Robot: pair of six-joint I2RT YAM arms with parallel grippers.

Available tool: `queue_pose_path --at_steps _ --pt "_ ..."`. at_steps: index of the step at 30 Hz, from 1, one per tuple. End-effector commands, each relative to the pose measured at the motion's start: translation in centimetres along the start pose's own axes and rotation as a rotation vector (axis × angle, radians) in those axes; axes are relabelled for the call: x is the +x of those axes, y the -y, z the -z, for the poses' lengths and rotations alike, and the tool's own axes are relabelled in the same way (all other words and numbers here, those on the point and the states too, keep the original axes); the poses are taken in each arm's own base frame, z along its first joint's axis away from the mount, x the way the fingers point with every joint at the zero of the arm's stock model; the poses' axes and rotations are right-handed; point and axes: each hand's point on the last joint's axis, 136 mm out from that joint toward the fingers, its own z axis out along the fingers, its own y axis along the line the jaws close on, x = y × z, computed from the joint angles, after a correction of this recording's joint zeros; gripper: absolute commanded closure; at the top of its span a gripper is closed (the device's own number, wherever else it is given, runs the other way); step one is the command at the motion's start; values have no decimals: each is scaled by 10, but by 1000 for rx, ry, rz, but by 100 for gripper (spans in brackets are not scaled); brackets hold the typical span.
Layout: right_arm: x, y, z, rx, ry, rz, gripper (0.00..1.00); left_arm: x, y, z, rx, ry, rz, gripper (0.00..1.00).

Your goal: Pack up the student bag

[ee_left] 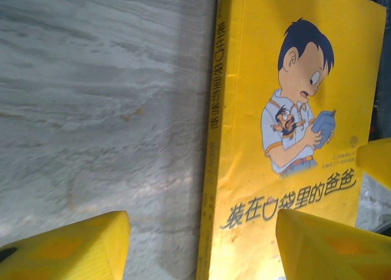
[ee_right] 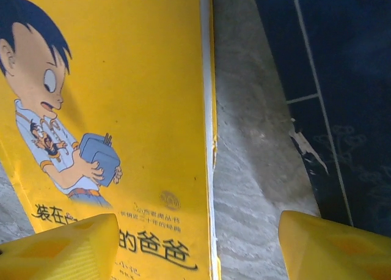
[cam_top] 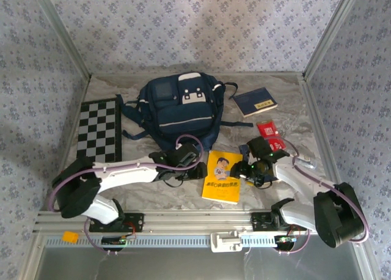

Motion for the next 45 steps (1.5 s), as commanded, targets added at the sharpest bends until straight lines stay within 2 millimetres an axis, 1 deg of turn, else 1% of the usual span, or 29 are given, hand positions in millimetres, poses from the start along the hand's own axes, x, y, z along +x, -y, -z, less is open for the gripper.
queue_pose_path --at_steps 1,4,6,11,13,17,21,24,29,32,35,37,45 --pt "-5 -15 -9 -78 -14 -29 31 -2 26 -13 99 -9 29 39" --pt "-5 -25 -10 -123 -9 -14 33 4 32 -21 113 -26 15 40" --pt "-7 -32 -8 -153 5 -2 35 7 28 -25 96 -23 27 40" --pt "-14 -43 2 -209 33 5 36 12 18 -34 99 -18 60 44" --pt "-11 -40 3 -195 29 15 36 14 17 -36 95 -26 62 45" --pt "4 -21 -2 -115 -15 -14 36 16 23 -40 119 -32 47 45" --pt "17 -16 -10 -117 -33 -34 35 18 22 -43 118 -44 39 45" --pt "19 -22 -14 -157 -34 -38 35 21 23 -46 128 -48 43 46" --pt "19 -32 -15 -215 -31 -37 35 21 22 -48 121 -46 48 47" --pt "17 -40 -11 -253 -27 -27 38 22 21 -49 119 -48 50 48" --pt "19 -42 -7 -268 -25 -9 39 21 20 -49 114 -42 51 48" --pt "18 -44 -3 -285 -20 0 43 21 20 -50 114 -41 49 48" --pt "14 -57 19 -381 11 40 45 21 20 -52 107 -44 50 50"
